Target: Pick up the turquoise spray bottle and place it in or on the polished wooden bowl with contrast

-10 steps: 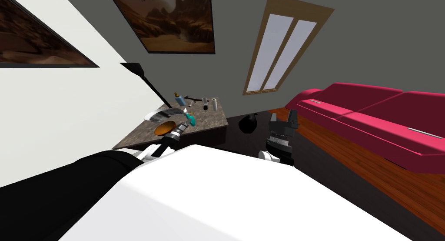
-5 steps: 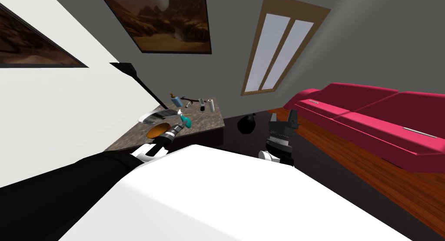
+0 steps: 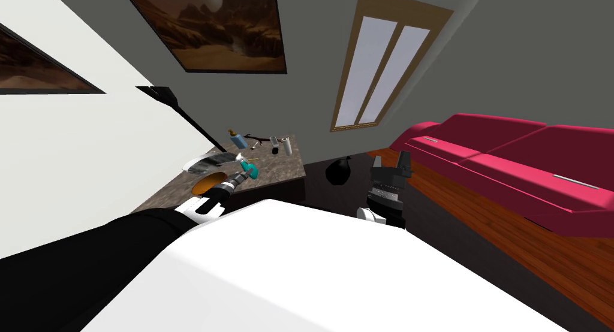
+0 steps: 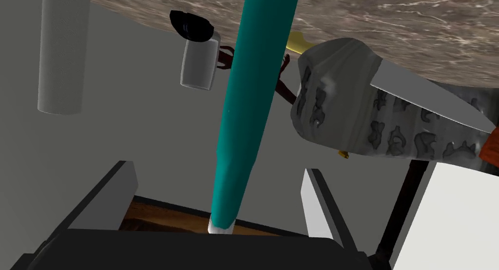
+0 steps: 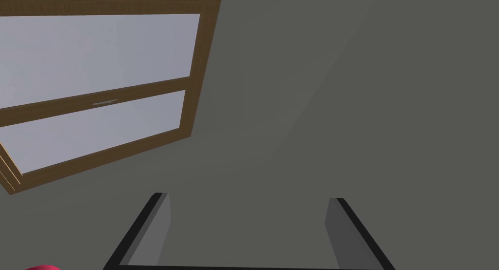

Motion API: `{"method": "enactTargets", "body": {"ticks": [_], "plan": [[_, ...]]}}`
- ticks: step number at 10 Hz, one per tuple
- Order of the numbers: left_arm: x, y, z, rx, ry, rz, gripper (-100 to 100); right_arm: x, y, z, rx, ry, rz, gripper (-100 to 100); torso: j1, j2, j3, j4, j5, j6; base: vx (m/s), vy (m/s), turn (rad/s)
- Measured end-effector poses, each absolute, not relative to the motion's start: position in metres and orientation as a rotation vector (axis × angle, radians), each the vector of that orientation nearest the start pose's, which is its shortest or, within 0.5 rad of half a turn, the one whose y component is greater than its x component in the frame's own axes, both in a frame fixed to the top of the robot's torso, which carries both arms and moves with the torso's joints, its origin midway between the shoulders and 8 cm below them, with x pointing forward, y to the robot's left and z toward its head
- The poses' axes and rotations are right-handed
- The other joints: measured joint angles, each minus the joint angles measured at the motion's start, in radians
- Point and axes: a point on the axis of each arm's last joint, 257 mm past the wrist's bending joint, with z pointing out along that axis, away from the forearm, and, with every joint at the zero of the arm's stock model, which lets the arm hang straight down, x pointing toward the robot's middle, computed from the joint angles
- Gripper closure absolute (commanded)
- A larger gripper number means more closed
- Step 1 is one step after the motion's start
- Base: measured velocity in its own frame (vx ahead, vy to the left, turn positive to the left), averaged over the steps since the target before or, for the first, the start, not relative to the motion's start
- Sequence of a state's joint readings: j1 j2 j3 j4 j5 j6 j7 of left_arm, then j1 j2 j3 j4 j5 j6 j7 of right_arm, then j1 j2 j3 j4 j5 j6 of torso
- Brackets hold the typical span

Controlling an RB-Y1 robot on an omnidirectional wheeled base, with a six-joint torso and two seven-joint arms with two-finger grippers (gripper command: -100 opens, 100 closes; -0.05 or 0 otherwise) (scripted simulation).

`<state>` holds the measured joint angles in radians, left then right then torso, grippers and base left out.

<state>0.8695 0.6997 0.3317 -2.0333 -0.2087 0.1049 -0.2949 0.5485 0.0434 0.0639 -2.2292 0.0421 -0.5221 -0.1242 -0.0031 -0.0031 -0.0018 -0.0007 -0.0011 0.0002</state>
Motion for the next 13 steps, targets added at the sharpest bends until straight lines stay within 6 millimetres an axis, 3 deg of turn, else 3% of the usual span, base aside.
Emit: {"method": "enactTargets", "body": {"ticks": [3,4,5,6,7,11,12,13], "plan": [[0.272,0.576,-0.223,-0.449,1.866,0.236,-100,0.349,-0.264,-0.010,0.778,0.614,1.420,0,-0.002,-0.001,-0.001,0.000,0.000,0.000,0.055,-0.067,-0.008],[0.272,0.577,-0.223,-0.450,1.868,0.242,0,0.349,-0.264,-0.010,0.778,0.614,1.420,0,0.000,0.001,0.000,0.000,0.000,0.000,0.005,-0.007,0.001],[0.272,0.577,-0.223,-0.449,1.868,0.241,-100,0.349,-0.264,-0.010,0.778,0.614,1.420,0,0.002,0.002,0.001,0.000,0.001,0.000,0.056,0.032,-0.060],[0.273,0.580,-0.226,-0.456,1.866,0.244,-100,0.349,-0.264,-0.010,0.778,0.614,1.420,0,0.005,0.000,0.000,0.000,0.001,0.000,0.035,0.023,-0.020],[0.273,0.580,-0.226,-0.456,1.865,0.244,100,0.349,-0.264,-0.010,0.778,0.614,1.420,0,0.005,0.001,0.000,0.000,0.001,0.000,0.000,0.000,0.000],[0.273,0.581,-0.226,-0.455,1.866,0.246,100,0.349,-0.264,-0.010,0.778,0.614,1.420,0,0.004,0.003,0.002,0.001,0.001,0.000,0.000,0.000,0.000],[0.273,0.581,-0.226,-0.455,1.866,0.246,0,0.349,-0.264,-0.010,0.778,0.614,1.420,0,0.004,0.003,0.002,0.001,0.001,0.000,0.000,0.000,0.000],[0.273,0.581,-0.226,-0.455,1.865,0.246,100,0.349,-0.264,-0.010,0.778,0.614,1.420,0,0.004,0.003,0.002,0.001,0.001,0.000,0.000,0.000,0.000]]}}
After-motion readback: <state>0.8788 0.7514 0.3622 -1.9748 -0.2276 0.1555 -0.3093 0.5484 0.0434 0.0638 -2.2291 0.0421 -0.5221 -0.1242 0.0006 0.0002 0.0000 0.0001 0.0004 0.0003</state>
